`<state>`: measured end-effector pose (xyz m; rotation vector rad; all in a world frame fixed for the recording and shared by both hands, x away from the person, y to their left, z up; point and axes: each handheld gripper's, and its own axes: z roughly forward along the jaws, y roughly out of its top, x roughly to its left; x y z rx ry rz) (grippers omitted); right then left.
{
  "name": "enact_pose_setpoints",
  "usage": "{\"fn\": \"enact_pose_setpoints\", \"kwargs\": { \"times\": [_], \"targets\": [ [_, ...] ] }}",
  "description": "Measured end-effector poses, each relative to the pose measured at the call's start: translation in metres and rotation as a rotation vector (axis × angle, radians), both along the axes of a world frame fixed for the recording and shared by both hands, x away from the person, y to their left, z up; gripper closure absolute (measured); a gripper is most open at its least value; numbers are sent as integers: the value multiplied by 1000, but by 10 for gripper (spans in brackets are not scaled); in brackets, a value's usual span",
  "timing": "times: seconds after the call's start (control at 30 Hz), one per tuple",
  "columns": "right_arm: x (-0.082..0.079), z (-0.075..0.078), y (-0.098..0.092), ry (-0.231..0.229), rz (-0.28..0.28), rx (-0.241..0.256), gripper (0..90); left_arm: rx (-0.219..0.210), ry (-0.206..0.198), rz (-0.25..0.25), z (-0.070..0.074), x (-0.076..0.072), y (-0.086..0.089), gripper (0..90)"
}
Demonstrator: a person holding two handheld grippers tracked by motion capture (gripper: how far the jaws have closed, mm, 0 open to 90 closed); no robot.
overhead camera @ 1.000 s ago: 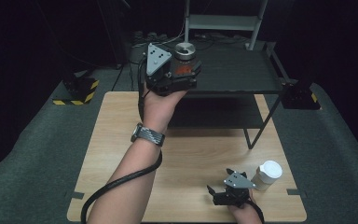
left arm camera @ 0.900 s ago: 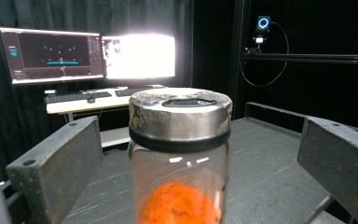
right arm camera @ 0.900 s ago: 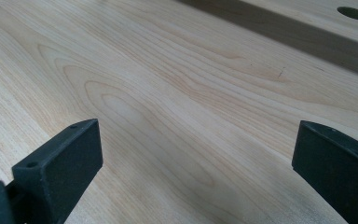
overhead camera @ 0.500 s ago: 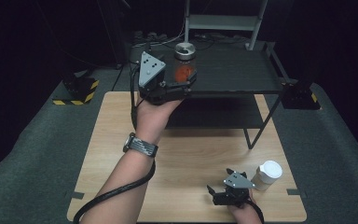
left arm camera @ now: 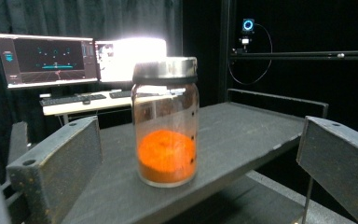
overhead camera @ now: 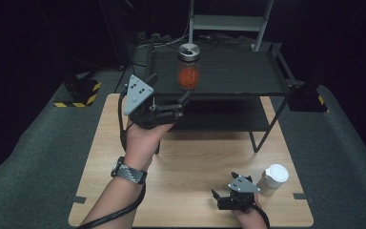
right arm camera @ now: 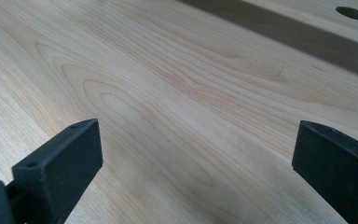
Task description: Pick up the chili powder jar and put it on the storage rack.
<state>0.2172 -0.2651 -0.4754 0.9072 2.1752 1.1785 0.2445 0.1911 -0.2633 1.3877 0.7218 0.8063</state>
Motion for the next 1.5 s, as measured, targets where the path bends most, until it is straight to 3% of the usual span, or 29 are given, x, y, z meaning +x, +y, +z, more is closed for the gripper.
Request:
{"fn": "enact_pose_setpoints", "kwargs": {
  "times": [0.5,0.73,0.9,0.93,1.2,1.5],
  "targets": [
    [-1,1,2,0,-3,-8,7,44,25,15,-39,-25,19,5],
    [-1,1,2,0,-4,-10,7,66,38,7,-69,-37,23,5],
    [-1,1,3,-2,-4,-11,7,68,69,3,-85,-41,28,5],
    [-1,1,3,-1,-5,-11,7,75,86,5,-95,-44,30,5],
    [-2,1,3,-5,-5,-17,7,88,135,9,-128,-50,39,5],
    [-2,1,4,-6,-6,-18,7,115,193,22,-153,-56,44,4]
  ]
}}
